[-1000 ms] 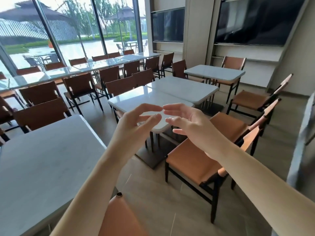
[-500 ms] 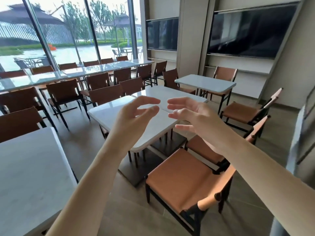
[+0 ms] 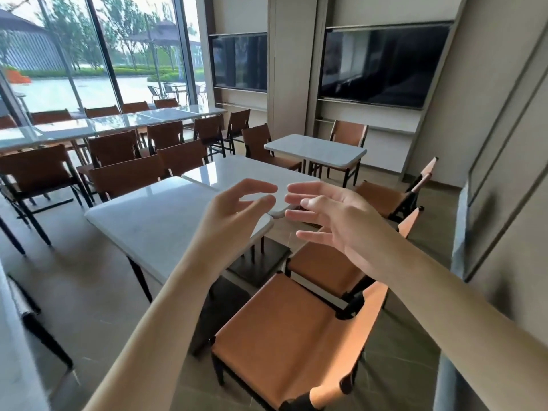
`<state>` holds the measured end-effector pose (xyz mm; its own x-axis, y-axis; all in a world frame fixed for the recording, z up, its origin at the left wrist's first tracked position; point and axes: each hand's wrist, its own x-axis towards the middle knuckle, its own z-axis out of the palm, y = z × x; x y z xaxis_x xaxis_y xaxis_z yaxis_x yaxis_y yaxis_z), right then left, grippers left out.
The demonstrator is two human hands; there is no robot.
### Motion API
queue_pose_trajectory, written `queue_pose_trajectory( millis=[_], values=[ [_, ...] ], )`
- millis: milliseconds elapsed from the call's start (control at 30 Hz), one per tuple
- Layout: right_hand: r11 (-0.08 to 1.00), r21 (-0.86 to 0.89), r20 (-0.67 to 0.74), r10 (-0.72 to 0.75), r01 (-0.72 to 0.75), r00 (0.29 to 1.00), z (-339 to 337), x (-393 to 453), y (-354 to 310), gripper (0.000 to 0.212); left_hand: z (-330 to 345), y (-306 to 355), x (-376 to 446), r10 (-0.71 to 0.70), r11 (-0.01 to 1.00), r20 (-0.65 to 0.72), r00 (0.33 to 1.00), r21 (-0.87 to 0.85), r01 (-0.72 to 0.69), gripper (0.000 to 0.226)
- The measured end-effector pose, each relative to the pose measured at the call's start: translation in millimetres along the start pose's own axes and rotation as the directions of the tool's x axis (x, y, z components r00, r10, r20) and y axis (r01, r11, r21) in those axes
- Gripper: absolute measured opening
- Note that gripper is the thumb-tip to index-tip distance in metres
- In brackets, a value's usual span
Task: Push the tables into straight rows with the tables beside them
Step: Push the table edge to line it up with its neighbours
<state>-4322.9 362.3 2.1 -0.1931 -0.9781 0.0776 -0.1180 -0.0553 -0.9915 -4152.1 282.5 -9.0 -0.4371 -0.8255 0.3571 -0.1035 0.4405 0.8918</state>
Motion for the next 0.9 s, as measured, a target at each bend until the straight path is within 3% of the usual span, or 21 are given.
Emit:
queue_pose_trajectory(
  millis=[400, 700, 900],
  values=[
    [0.991, -0.135, -0.014, -0.019, 0.017, 1.000, -46, 136, 10, 0.024, 13, -59, 140, -0.062, 0.997, -0.037, 0.997, -0.058, 0.060, 0.011],
    [0.998, -0.064, -0.111, -0.008, 0.001, 0.994, -107, 219, 40, 0.024, 36, -108, 201, -0.174, 0.984, -0.097, 0.980, -0.044, 0.171, 0.013],
    [0.998, -0.054, 0.005, 0.015, -0.014, 1.000, -152, 264, 66, 0.023, 84, -122, 232, -0.218, 0.975, -0.166, 0.962, -0.001, 0.221, 0.015]
  ],
)
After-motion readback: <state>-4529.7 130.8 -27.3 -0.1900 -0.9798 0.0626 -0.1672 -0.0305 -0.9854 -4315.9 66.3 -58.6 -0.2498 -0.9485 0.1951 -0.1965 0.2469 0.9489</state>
